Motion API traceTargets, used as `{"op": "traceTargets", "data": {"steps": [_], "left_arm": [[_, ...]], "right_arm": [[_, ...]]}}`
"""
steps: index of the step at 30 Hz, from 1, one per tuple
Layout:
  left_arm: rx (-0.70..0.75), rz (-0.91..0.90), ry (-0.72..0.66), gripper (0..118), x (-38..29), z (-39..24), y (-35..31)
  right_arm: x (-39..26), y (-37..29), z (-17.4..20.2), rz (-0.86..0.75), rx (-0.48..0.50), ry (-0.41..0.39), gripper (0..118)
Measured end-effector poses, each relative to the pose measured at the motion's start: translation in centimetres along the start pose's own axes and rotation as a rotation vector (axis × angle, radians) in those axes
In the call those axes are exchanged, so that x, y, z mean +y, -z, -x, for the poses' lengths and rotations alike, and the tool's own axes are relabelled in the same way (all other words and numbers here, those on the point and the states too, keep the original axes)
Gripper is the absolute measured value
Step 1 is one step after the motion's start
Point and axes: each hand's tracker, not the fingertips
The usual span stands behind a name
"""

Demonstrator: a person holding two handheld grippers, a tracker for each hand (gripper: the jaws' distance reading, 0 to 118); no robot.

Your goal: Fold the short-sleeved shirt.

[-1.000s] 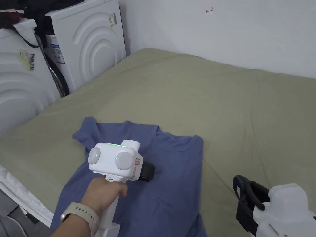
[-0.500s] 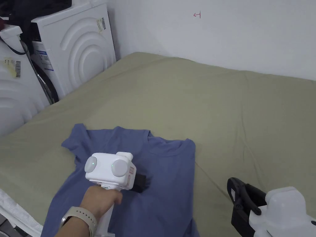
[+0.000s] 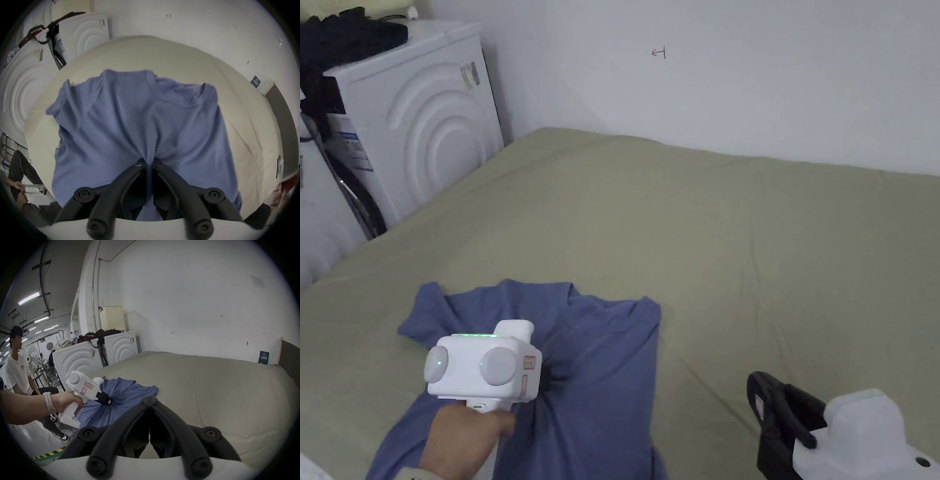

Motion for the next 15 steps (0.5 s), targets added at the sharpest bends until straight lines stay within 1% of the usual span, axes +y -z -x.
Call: {"op": "traceTargets", "data": {"steps": [2, 4, 5, 6, 9, 10, 14, 15], "left_arm": [[-0.031, -0.049, 0.032, 6, 0.1, -1.6, -1.4], [-0.078, -0.067, 0.037, 6, 2.1, -3.5, -1.9], [-0.104, -0.106, 0.058, 6, 2.6, -5.0, -2.4], [-0.136, -0.107, 0.089, 6, 3.3, -6.7, -2.8], [-0.179, -0.166, 0.158, 6, 5.0, -12.0, -3.9], [-0.233, -0.169, 0.182, 6, 6.0, -15.1, -4.4], [-0.342, -0.212, 0.322, 6, 7.7, -25.9, -5.6], [-0.376, -0.232, 0.335, 6, 7.9, -28.6, -5.9]], "right_arm": [[0.0, -0.6, -0.7, -0.005, -0.010, 0.004, 1], [0.0, -1.3, -1.5, -0.010, -0.024, 0.007, 1], [-0.1, -1.8, -2.1, -0.013, -0.033, 0.012, 1], [-0.2, -2.3, -2.6, -0.015, -0.045, 0.017, 1], [-0.6, -3.9, -4.5, -0.020, -0.086, 0.037, 1], [-0.8, -4.6, -5.3, -0.022, -0.107, 0.044, 1], [-1.5, -7.4, -8.8, -0.027, -0.183, 0.072, 1], [-1.6, -8.0, -9.7, -0.028, -0.201, 0.082, 1]]}}
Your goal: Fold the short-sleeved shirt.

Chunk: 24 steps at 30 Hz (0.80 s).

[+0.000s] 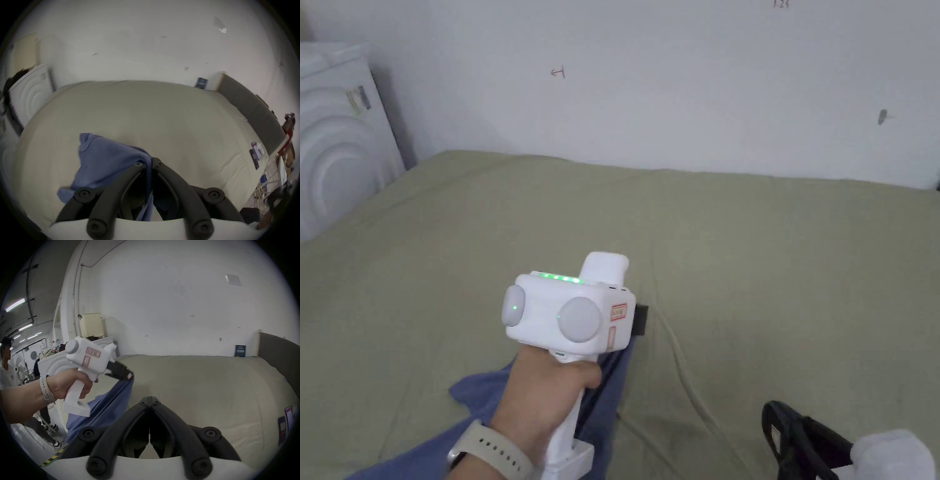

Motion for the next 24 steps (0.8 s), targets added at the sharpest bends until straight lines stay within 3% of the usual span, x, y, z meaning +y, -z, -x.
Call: {"op": "traceTargets", "data": {"steps": [6, 11, 18, 22, 23, 24], "left_arm": [[-0.202, -0.041, 0.157, 6, 4.4, -16.0, 6.2], [-0.269, 0.038, 0.256, 6, 3.6, -26.4, 12.9], [-0.223, 0.234, 0.360, 6, -4.1, -32.5, 21.4], [-0.219, 0.176, 0.337, 7, -5.5, -31.9, 20.8], [-0.238, 0.136, 0.314, 21, -5.3, -31.5, 19.7], [-0.277, 0.114, 0.288, 49, -4.6, -30.6, 18.2]], "right_arm": [[-1.0, -3.4, -6.7, 0.001, -0.132, 0.051, 1], [-2.0, -6.0, -11.5, 0.011, -0.236, 0.093, 1], [-2.9, -8.6, -15.6, 0.022, -0.318, 0.126, 1], [-2.7, -9.1, -15.9, 0.014, -0.329, 0.135, 1], [-2.7, -9.2, -15.9, 0.011, -0.328, 0.135, 1], [-2.5, -9.3, -15.6, 0.010, -0.325, 0.134, 1]]}}
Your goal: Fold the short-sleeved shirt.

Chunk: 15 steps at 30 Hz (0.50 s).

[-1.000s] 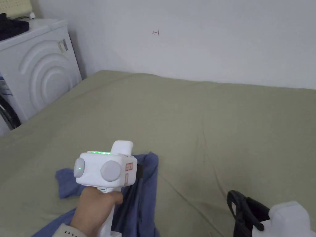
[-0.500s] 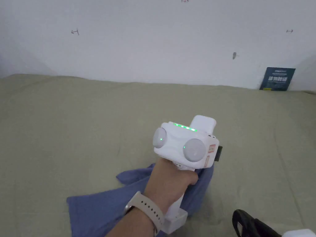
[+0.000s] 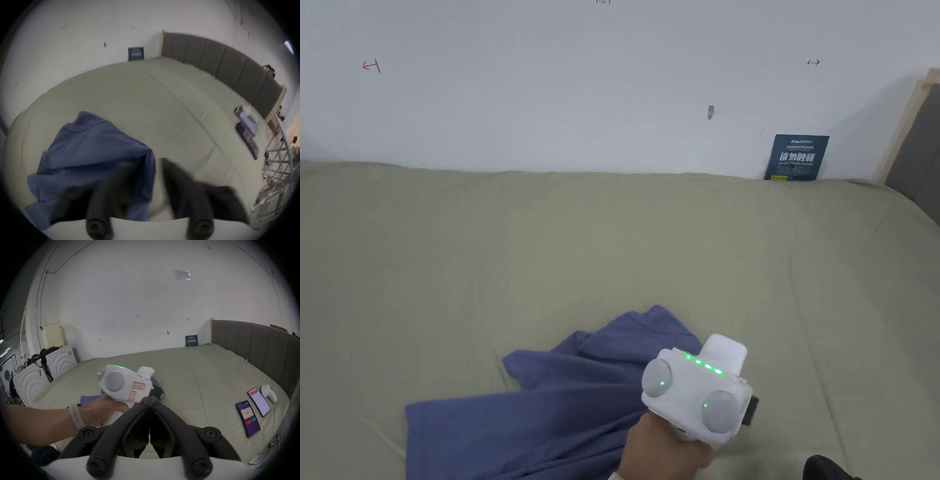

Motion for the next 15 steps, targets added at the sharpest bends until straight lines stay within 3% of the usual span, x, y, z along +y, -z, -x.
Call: {"op": "traceTargets", "data": {"steps": [1, 2, 4, 6, 11, 12, 13, 14, 15], "left_arm": [[-0.043, -0.026, -0.027, 78, -0.2, 0.2, -2.0], [-0.076, -0.071, -0.041, 93, -0.6, 0.3, -4.5], [-0.057, -0.163, -0.039, 95, -1.9, 0.2, -10.6], [-0.041, -0.230, -0.056, 105, -4.6, 0.3, -16.2], [-0.022, -0.265, -0.169, 104, -14.1, 1.6, -29.2], [0.026, -0.259, -0.170, 100, -15.6, 1.9, -30.9], [0.066, -0.262, -0.164, 86, -17.1, 2.1, -32.5], [0.145, -0.261, -0.148, 42, -18.4, 2.3, -33.8], [0.190, -0.263, -0.169, 9, -19.3, 2.6, -34.9]], "right_arm": [[0.1, -0.3, 0.3, -0.002, 0.008, -0.002, 1], [0.2, -0.6, 0.7, -0.006, 0.013, -0.003, 1], [0.3, -1.7, 1.4, -0.026, 0.028, -0.001, 1], [0.2, -2.8, 2.1, -0.039, 0.035, -0.003, 1], [-0.8, -6.0, 4.1, -0.036, 0.063, -0.011, 1], [-1.0, -6.5, 4.6, -0.033, 0.070, -0.022, 1], [-1.2, -7.0, 5.1, -0.031, 0.070, -0.031, 1], [-1.4, -7.4, 5.5, -0.029, 0.073, -0.034, 1], [-1.6, -7.8, 5.9, -0.029, 0.082, -0.034, 1]]}}
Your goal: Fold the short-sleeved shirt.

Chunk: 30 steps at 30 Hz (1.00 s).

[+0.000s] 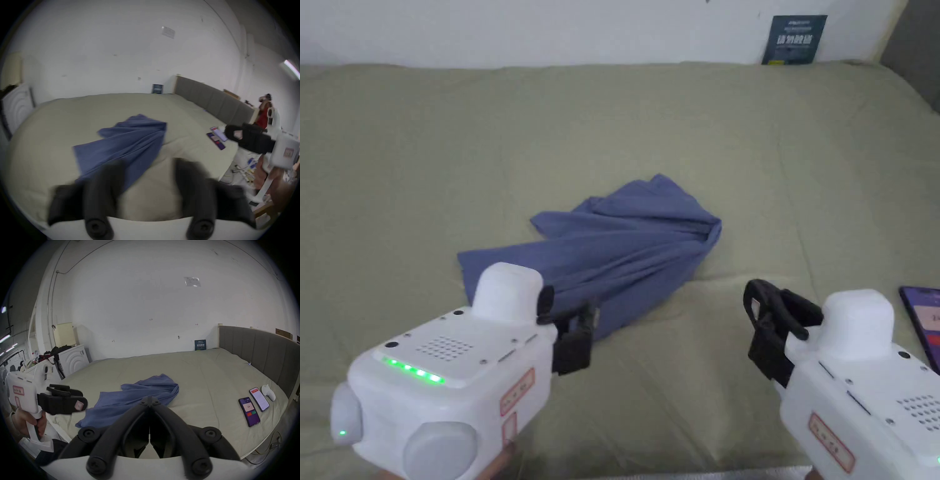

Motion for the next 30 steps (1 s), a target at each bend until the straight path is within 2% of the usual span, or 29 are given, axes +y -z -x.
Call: {"op": "traceTargets", "data": {"steps": [2, 4, 6, 9, 15, 17, 19, 23, 24, 25, 26, 27, 30], "left_arm": [[0.045, 0.008, -0.059, 8, -0.6, 1.8, -1.4], [0.030, 0.046, -0.092, 8, -0.6, 3.8, -1.8], [0.110, 0.048, -0.086, 8, 0.1, 4.4, -1.7], [0.154, 0.089, -0.097, 8, 1.8, 6.6, 0.4], [0.263, 0.279, -0.229, 8, 5.9, 14.0, 10.7], [0.280, 0.388, -0.321, 8, 6.8, 16.7, 14.9], [0.272, 0.409, -0.413, 8, 7.5, 19.0, 17.8], [0.340, 0.483, -0.398, 8, 8.1, 20.7, 22.2], [0.325, 0.508, -0.427, 13, 8.0, 21.2, 23.1], [0.324, 0.526, -0.463, 32, 7.8, 21.6, 23.8], [0.352, 0.521, -0.495, 74, 7.7, 21.7, 24.4], [0.368, 0.518, -0.493, 92, 7.5, 21.8, 24.9], [0.381, 0.511, -0.491, 94, 7.0, 22.1, 26.0]], "right_arm": [[0.0, -0.5, 0.9, 0.000, 0.015, -0.004, 1], [0.1, -0.9, 1.5, -0.004, 0.027, -0.018, 1], [0.3, -1.1, 1.9, -0.002, 0.039, -0.021, 1], [0.6, -1.2, 2.1, -0.009, 0.051, -0.028, 1], [0.8, 0.2, 1.5, 0.006, 0.060, -0.040, 1], [0.8, 0.9, 1.2, 0.013, 0.063, -0.036, 1], [0.6, 1.6, 0.9, 0.023, 0.065, -0.035, 1], [0.1, 4.0, -0.2, 0.058, 0.065, -0.025, 1], [0.0, 4.4, -0.5, 0.066, 0.068, -0.014, 1], [-0.1, 4.9, -0.8, 0.074, 0.070, -0.002, 1], [-0.2, 5.3, -1.1, 0.078, 0.068, 0.004, 1], [-0.3, 5.5, -1.2, 0.080, 0.067, 0.006, 1], [-0.6, 6.1, -1.5, 0.092, 0.069, 0.009, 1]]}}
